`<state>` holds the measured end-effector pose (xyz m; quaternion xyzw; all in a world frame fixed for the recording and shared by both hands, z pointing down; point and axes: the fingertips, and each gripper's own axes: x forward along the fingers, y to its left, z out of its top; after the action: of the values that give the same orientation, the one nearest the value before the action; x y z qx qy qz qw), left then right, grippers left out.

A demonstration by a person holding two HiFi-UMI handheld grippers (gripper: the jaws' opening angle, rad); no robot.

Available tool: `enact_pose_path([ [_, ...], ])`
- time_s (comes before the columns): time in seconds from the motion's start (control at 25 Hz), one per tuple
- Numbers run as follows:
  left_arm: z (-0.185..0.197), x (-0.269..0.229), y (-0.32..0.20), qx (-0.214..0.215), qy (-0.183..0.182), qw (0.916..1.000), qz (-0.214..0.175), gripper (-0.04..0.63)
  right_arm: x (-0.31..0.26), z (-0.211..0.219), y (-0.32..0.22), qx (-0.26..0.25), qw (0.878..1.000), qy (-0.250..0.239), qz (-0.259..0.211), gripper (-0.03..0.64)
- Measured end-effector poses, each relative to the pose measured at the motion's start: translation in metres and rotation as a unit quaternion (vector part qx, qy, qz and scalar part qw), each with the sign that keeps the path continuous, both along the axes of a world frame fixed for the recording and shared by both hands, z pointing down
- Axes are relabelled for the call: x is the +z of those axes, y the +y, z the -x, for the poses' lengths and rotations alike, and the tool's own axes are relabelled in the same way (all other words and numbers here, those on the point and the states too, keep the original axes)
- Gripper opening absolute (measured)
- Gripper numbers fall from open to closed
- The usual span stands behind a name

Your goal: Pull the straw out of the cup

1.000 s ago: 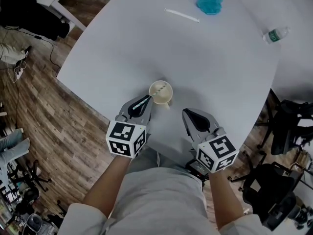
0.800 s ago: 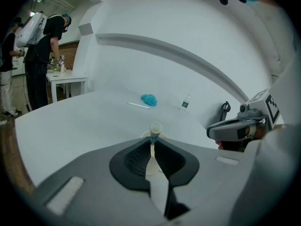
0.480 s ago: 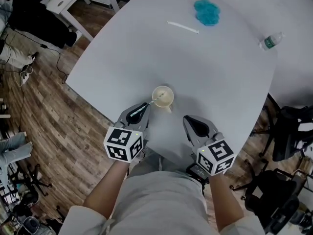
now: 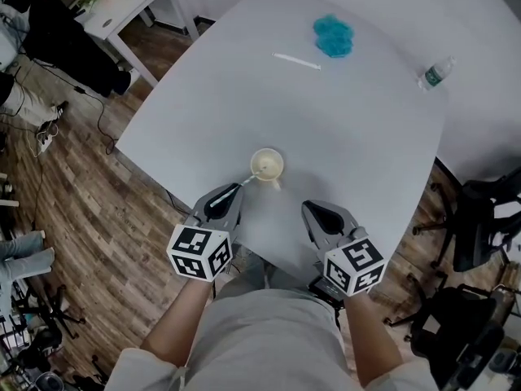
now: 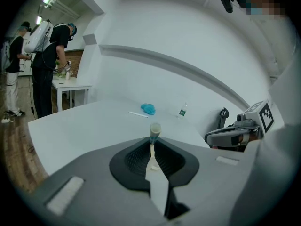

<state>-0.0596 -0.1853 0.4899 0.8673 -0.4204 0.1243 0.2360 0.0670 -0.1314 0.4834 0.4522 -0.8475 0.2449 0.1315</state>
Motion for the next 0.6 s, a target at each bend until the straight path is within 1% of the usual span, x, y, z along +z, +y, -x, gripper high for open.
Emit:
enact_pose_path([
  [0.24,0.006,-0.019,0.021,-0.001,0.017,0.9998,-0.007,0.044,-0.014,-0.001,0.009,0.004,1.0,0.0,-0.013,0.006],
  [0.6,0.01,-0.035,0.051,0.019,0.011,0.9996,-0.019,0.044,-0.036,-0.005,0.015,0.005,0.999,0.006,-0.035,0.006],
])
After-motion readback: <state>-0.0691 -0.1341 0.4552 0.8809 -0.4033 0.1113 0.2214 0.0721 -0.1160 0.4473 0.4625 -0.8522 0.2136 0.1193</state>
